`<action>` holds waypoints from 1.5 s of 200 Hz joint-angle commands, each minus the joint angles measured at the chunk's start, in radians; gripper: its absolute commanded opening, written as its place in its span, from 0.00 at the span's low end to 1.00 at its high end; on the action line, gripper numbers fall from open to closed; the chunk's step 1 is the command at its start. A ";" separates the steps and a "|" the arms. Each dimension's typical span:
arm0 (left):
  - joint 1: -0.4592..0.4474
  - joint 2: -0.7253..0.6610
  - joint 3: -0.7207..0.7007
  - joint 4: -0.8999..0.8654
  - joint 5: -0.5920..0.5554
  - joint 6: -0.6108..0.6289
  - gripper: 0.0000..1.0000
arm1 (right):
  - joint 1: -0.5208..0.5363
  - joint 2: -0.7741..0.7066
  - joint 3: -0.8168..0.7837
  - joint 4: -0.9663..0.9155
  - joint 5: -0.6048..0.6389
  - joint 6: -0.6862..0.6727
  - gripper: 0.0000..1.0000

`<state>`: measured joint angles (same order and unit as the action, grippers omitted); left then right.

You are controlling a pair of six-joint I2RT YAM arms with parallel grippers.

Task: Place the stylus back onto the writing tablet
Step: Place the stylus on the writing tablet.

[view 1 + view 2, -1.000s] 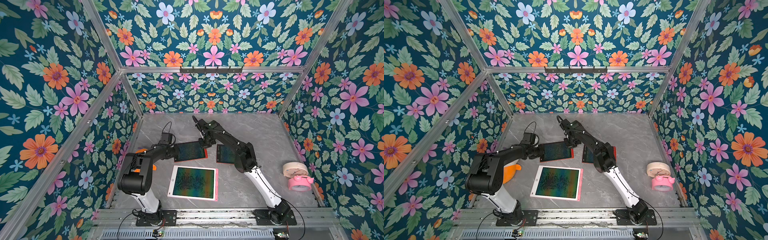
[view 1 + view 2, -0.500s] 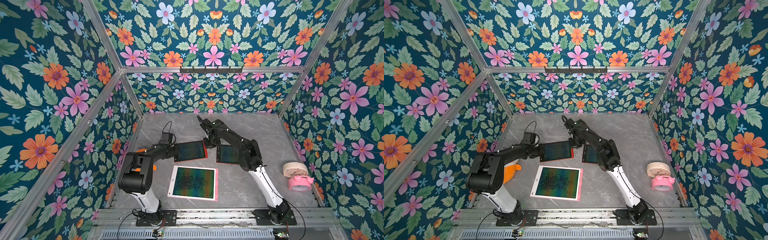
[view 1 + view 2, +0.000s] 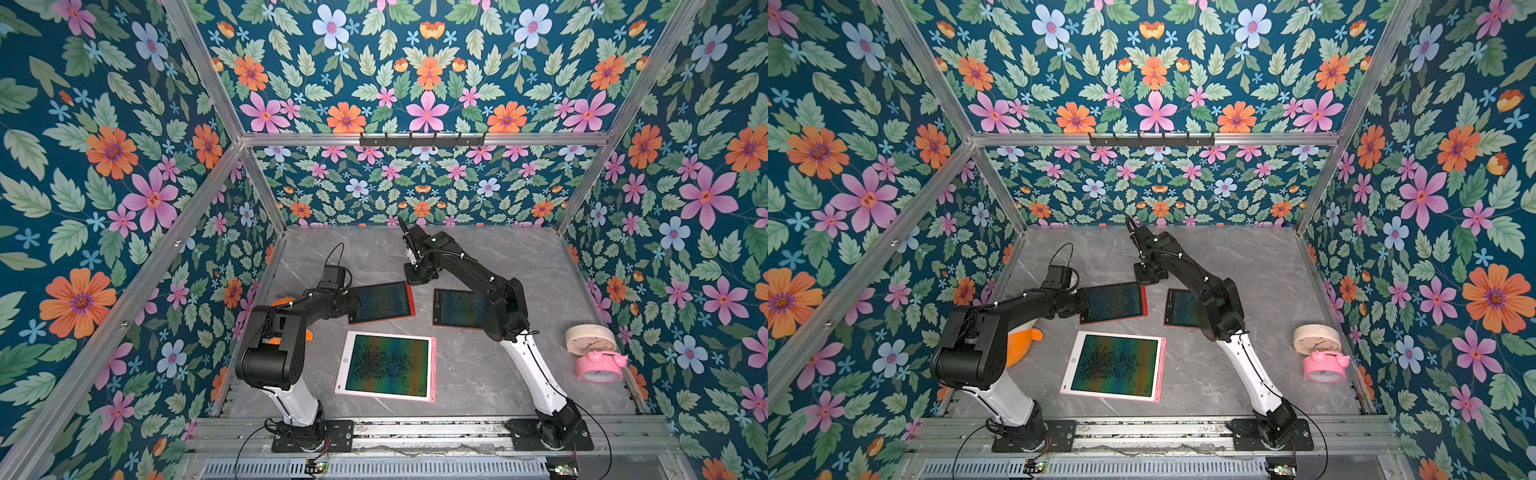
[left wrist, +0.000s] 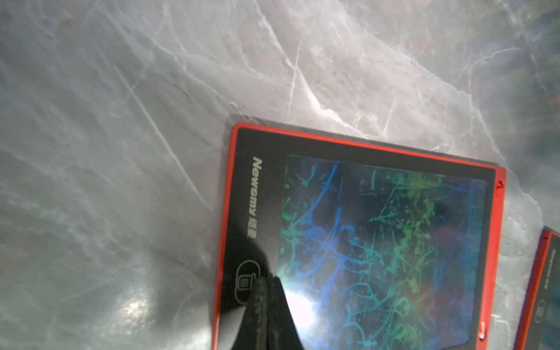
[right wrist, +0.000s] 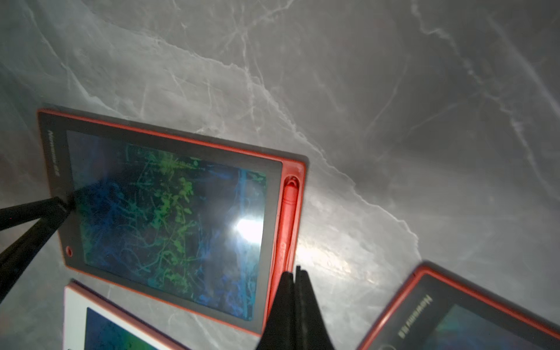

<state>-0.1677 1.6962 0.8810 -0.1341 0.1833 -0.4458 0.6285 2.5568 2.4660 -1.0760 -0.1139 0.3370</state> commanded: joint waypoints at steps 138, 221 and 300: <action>0.001 0.019 0.004 -0.067 -0.020 -0.001 0.03 | 0.008 0.202 0.139 -0.200 0.105 -0.029 0.06; -0.001 0.022 0.007 -0.069 -0.023 -0.005 0.02 | -0.025 -0.029 -0.151 0.165 -0.142 0.021 0.06; -0.001 0.033 0.013 -0.058 -0.019 -0.007 0.01 | -0.043 0.062 0.021 0.100 -0.183 0.015 0.07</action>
<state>-0.1699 1.7157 0.8967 -0.1268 0.1814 -0.4465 0.5850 2.5919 2.4599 -0.9405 -0.2810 0.3420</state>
